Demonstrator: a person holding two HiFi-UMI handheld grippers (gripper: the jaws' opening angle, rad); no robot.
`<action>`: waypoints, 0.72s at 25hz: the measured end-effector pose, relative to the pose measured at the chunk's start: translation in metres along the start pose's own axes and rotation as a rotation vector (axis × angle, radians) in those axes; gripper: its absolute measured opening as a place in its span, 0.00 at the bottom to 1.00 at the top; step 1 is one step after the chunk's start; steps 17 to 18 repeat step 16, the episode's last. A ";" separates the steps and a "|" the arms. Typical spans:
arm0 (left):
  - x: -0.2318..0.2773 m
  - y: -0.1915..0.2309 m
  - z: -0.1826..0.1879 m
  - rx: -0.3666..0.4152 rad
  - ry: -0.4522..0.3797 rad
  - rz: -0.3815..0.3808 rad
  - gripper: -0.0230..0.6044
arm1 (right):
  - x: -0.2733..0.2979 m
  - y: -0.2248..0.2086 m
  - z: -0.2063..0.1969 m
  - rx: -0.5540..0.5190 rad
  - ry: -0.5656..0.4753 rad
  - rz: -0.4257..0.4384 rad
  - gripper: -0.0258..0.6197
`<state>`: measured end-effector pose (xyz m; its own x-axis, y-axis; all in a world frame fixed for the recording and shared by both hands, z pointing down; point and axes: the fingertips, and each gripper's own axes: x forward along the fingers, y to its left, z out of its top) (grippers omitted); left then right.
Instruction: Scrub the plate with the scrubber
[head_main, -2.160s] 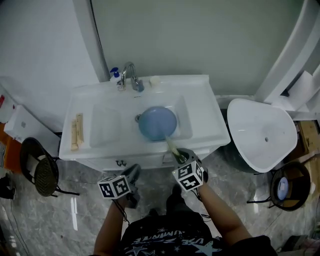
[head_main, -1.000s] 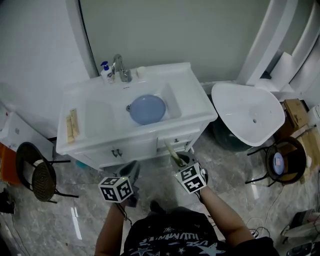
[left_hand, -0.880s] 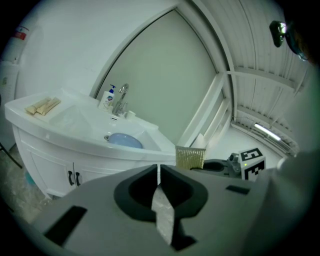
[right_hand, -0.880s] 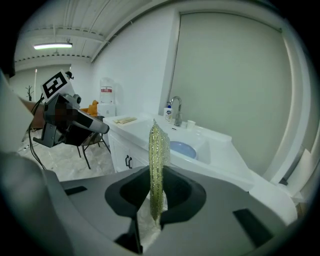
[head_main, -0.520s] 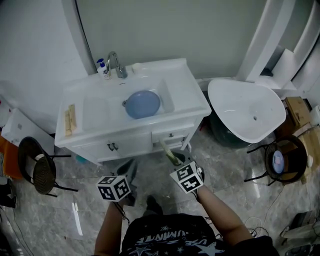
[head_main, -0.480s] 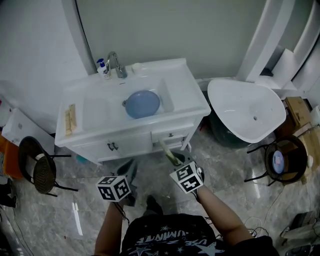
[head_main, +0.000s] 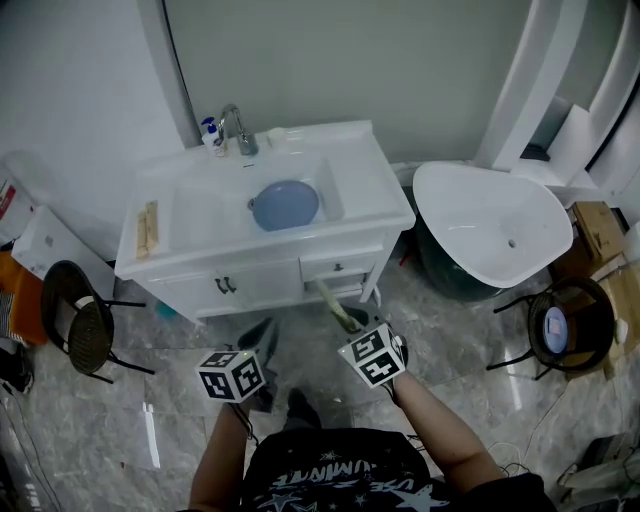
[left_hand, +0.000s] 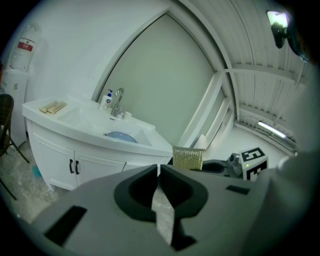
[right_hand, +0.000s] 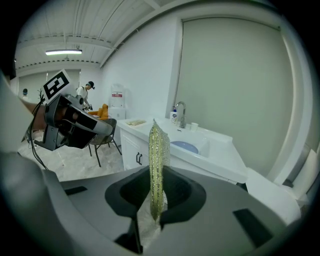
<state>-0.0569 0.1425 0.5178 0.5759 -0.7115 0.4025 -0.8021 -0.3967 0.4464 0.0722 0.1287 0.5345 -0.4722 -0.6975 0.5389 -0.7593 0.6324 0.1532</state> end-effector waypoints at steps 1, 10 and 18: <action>-0.002 -0.004 -0.001 0.001 -0.006 0.000 0.09 | -0.004 0.001 -0.001 -0.003 -0.003 0.001 0.15; -0.028 -0.034 -0.020 0.005 -0.033 0.010 0.09 | -0.040 0.024 -0.012 -0.020 -0.024 0.023 0.15; -0.046 -0.057 -0.036 0.008 -0.043 0.011 0.09 | -0.067 0.039 -0.025 -0.028 -0.026 0.036 0.15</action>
